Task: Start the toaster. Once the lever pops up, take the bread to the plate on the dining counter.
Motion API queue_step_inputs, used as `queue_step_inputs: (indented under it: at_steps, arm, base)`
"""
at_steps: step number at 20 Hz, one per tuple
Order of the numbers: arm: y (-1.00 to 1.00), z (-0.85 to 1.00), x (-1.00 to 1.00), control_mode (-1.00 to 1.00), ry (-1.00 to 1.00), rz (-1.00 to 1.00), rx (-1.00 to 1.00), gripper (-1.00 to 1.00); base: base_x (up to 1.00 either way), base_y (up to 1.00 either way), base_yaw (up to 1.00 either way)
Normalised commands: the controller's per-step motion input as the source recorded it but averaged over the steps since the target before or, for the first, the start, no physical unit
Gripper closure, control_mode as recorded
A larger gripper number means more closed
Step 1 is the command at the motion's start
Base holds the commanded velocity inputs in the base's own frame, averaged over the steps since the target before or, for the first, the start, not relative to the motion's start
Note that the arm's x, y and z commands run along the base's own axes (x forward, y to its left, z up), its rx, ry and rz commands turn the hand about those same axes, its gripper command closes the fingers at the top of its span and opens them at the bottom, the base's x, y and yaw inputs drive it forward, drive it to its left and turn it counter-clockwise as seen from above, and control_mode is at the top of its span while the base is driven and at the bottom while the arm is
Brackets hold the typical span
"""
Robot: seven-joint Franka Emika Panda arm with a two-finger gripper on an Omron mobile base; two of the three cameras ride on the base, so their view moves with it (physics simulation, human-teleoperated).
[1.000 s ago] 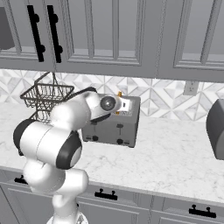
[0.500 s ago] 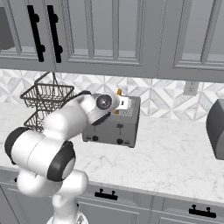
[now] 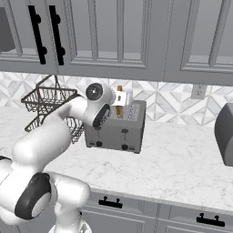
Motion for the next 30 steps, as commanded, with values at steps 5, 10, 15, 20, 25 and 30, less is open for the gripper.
queue_step_inputs:
  at_steps: [5,10,15,20,25,30]
  arm:
    - [-0.03,0.52,-0.86,-1.00,0.19,-0.02,0.02,1.00]
    - [-0.11,0.02,-1.00,-1.00,0.01,-0.02,0.08,1.00]
    - [-0.05,0.35,-0.97,-1.00,0.00,-0.01,0.04,1.00]
    - [0.00,0.57,-0.65,-1.00,0.00,-0.02,0.00,1.00]
    - [0.01,0.18,-0.37,1.00,-0.04,-0.02,-0.03,1.00]
    - [0.00,0.00,0.00,1.00,0.00,0.00,0.00,1.00]
  base:
    - [0.00,0.00,0.00]
    - [0.00,0.00,0.00]
    - [0.00,0.00,0.00]
    - [0.00,0.00,0.00]
    - [-0.02,0.00,0.00]
    - [-0.39,0.08,-0.11]
